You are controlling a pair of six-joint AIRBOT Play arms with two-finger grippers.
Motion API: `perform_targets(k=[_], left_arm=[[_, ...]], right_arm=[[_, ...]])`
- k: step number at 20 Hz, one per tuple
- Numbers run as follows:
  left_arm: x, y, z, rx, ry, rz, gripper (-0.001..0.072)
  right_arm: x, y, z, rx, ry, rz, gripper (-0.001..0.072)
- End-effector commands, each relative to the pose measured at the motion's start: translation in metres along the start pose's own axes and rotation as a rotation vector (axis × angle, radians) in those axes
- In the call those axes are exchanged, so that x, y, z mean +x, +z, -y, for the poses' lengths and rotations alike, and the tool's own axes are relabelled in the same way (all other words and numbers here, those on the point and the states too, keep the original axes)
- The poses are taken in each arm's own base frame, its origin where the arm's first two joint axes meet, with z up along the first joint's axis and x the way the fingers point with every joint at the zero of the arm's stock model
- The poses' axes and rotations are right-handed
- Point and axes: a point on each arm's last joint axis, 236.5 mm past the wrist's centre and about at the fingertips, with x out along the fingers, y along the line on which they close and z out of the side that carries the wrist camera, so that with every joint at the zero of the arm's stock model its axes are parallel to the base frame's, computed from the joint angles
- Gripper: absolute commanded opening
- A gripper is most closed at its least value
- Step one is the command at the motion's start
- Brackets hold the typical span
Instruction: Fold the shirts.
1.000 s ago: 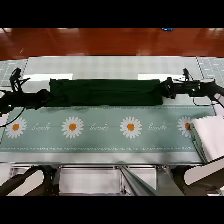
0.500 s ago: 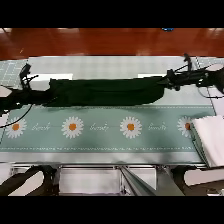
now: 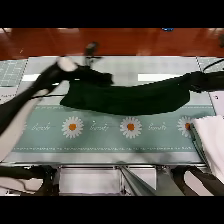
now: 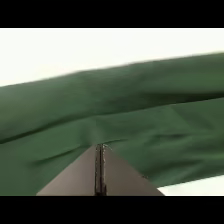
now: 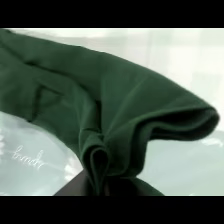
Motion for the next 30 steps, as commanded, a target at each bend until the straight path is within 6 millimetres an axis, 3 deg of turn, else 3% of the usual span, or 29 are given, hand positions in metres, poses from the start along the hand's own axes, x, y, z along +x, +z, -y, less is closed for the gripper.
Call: perform_targets(k=[1,4,6,8,10,12,15,18,21,24,27,30], left_arm=[[0.083,-0.059,0.048,0.015,-0.003,-0.28,0.0015],[0.127,-0.11,0.091,-0.013,-0.064,-0.401,0.0015],[0.14,-0.138,0.12,-0.005,-0.122,-0.45,0.0016],[0.146,-0.144,0.129,0.01,-0.127,-0.446,0.0016],[0.136,-0.127,0.118,-0.01,-0.121,-0.423,0.0016],[0.109,-0.089,0.092,-0.041,-0.101,-0.365,0.0017],[0.039,-0.024,0.036,-0.065,-0.008,-0.224,0.0017],[-0.052,0.004,-0.022,-0.122,0.104,-0.059,0.0016],[-0.137,-0.009,-0.058,-0.162,0.185,0.119,0.0016],[-0.19,-0.05,-0.076,-0.217,0.245,0.225,0.0016],[-0.21,-0.086,-0.08,-0.241,0.273,0.268,0.0017],[-0.212,-0.105,-0.08,-0.247,0.278,0.272,0.0017]], right_arm=[[-0.032,-0.014,-0.028,-0.018,0.008,0.061,0.0025],[-0.042,-0.02,-0.04,-0.018,0.026,0.069,0.0025],[-0.042,-0.026,-0.042,-0.02,0.03,0.048,0.0025],[-0.042,-0.026,-0.041,-0.02,0.029,0.046,0.0026],[-0.042,-0.026,-0.041,-0.016,0.03,0.046,0.0026],[-0.042,-0.023,-0.041,-0.004,0.029,0.056,0.0026],[-0.035,-0.012,-0.051,0.025,0.089,0.076,0.0026],[0.002,0.001,-0.094,0.005,0.231,0.06,0.0025],[0.065,0.007,-0.148,-0.003,0.35,0.021,0.0026],[0.136,0.008,-0.196,0.003,0.418,-0.038,0.0026],[0.198,0.003,-0.225,0.004,0.448,-0.114,0.0025],[0.245,0.0,-0.237,0.036,0.478,-0.182,0.0026]])
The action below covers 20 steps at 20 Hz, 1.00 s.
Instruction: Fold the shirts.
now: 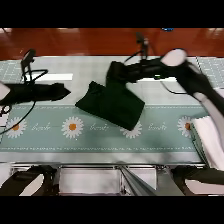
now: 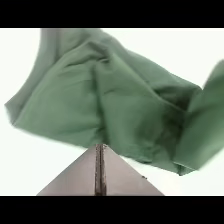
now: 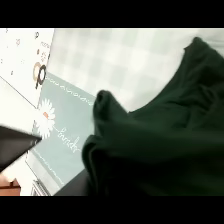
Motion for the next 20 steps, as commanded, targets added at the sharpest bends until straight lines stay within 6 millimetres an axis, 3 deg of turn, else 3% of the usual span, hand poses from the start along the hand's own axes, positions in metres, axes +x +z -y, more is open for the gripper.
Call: perform_targets(k=[1,6,7,8,10,12,14,16,18,20], left_arm=[[-0.01,-0.022,-0.014,-0.014,0.021,0.023,0.0017],[-0.005,-0.017,-0.019,-0.016,0.031,0.04,0.0017],[-0.004,-0.015,-0.02,-0.019,0.033,0.044,0.0016],[-0.002,-0.013,-0.022,-0.021,0.036,0.051,0.0017],[0.0,-0.001,-0.029,0.003,0.053,0.094,0.0017],[-0.01,0.017,-0.04,-0.027,0.076,0.146,0.0017],[-0.035,0.036,-0.045,-0.072,0.074,0.181,0.0016],[-0.06,0.05,-0.048,-0.099,0.073,0.222,0.0017],[-0.075,0.055,-0.048,-0.114,0.071,0.263,0.0017],[-0.079,0.051,-0.043,-0.104,0.067,0.269,0.0017]], right_arm=[[0.067,-0.002,0.004,0.067,0.061,-0.064,0.0026],[0.105,-0.023,0.022,0.137,0.073,-0.134,0.0031],[0.11,-0.025,0.026,0.138,0.065,-0.135,0.0184],[0.112,-0.025,0.029,0.13,0.063,-0.136,0.0423],[0.097,-0.021,0.031,0.118,0.076,-0.155,0.0409],[0.047,-0.002,0.03,0.123,0.109,-0.169,0.0408],[-0.032,0.023,0.031,0.083,0.102,-0.14,0.0407],[-0.123,0.032,0.044,-0.012,-0.045,-0.094,0.0406],[-0.205,0.017,0.089,-0.058,-0.39,-0.052,0.0406],[-0.289,-0.015,0.148,0.037,-0.81,0.06,0.0406]])
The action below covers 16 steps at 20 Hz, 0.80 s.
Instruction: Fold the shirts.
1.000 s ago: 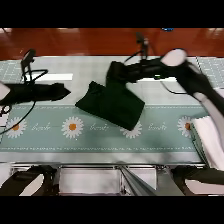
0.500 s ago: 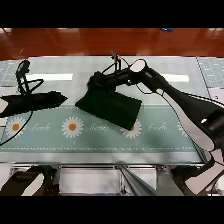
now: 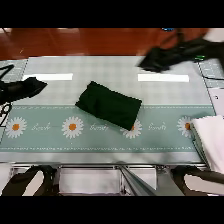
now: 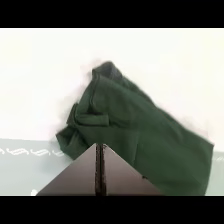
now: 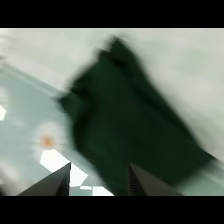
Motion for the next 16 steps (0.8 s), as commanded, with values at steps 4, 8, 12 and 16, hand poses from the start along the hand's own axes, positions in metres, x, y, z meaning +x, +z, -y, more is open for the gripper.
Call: perform_targets(k=[4,8,12,16], left_arm=[[0.0,-0.029,0.004,-0.011,-0.024,-0.064,0.0017],[0.02,-0.074,-0.005,-0.039,-0.024,-0.167,0.0017],[0.029,-0.09,-0.003,-0.027,-0.031,-0.19,0.0017],[0.032,-0.085,-0.004,-0.025,-0.027,-0.166,0.0017]], right_arm=[[-0.084,-0.123,0.158,0.258,-0.66,0.234,0.041],[0.03,-0.184,0.14,0.424,-0.293,0.136,0.042],[0.079,-0.172,0.109,0.557,-0.005,0.114,0.0418],[0.113,-0.187,0.108,0.653,0.094,0.002,0.0418]])
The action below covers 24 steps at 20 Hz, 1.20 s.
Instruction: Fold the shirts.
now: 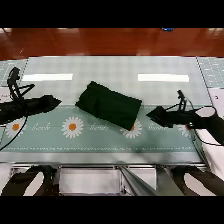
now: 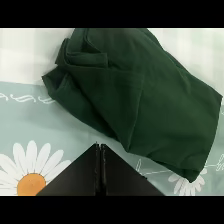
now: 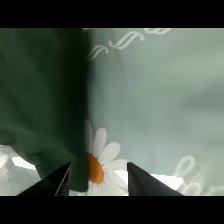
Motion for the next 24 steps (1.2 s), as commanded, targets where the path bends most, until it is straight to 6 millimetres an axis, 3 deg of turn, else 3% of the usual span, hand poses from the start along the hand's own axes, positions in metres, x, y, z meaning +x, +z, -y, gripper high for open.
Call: perform_targets(k=[1,4,9,10,11,12,13,15,19,22,24], left_arm=[[0.003,0.0,-0.001,0.002,0.003,0.01,0.0017],[0.003,0.004,-0.002,0.002,0.005,0.025,0.0017],[0.003,0.005,-0.002,0.001,0.007,0.031,0.0017],[0.003,0.007,-0.002,0.001,0.007,0.039,0.0017],[0.003,0.008,-0.002,0.001,0.008,0.044,0.0017],[0.003,0.009,-0.002,0.001,0.008,0.045,0.0017],[0.003,0.008,-0.002,0.001,0.008,0.043,0.0017],[0.003,0.006,-0.002,0.001,0.008,0.036,0.0017],[0.007,0.003,-0.001,-0.032,-0.009,0.014,0.0017],[0.006,0.002,0.013,-0.066,-0.063,0.011,0.0017],[0.006,0.002,0.013,-0.056,-0.064,0.01,0.0017]], right_arm=[[0.033,-0.008,-0.007,0.09,0.095,-0.073,0.0418],[0.062,-0.017,-0.018,0.033,0.064,-0.121,0.0418],[0.099,-0.019,-0.052,-0.045,0.074,-0.18,0.0416],[0.104,-0.02,-0.058,-0.063,0.076,-0.193,0.0391],[0.11,-0.02,-0.065,-0.082,0.081,-0.2,0.0262],[0.112,-0.019,-0.074,-0.114,0.094,-0.203,0.0049],[0.109,-0.017,-0.088,-0.177,0.124,-0.211,0.0025],[0.089,-0.005,-0.115,-0.266,0.159,-0.25,0.0025],[0.026,0.054,-0.182,-0.428,0.133,-0.17,0.0025],[-0.048,0.115,-0.196,-0.469,-0.007,-0.044,0.0025],[-0.1,0.137,-0.209,-0.479,-0.009,0.013,0.0025]])
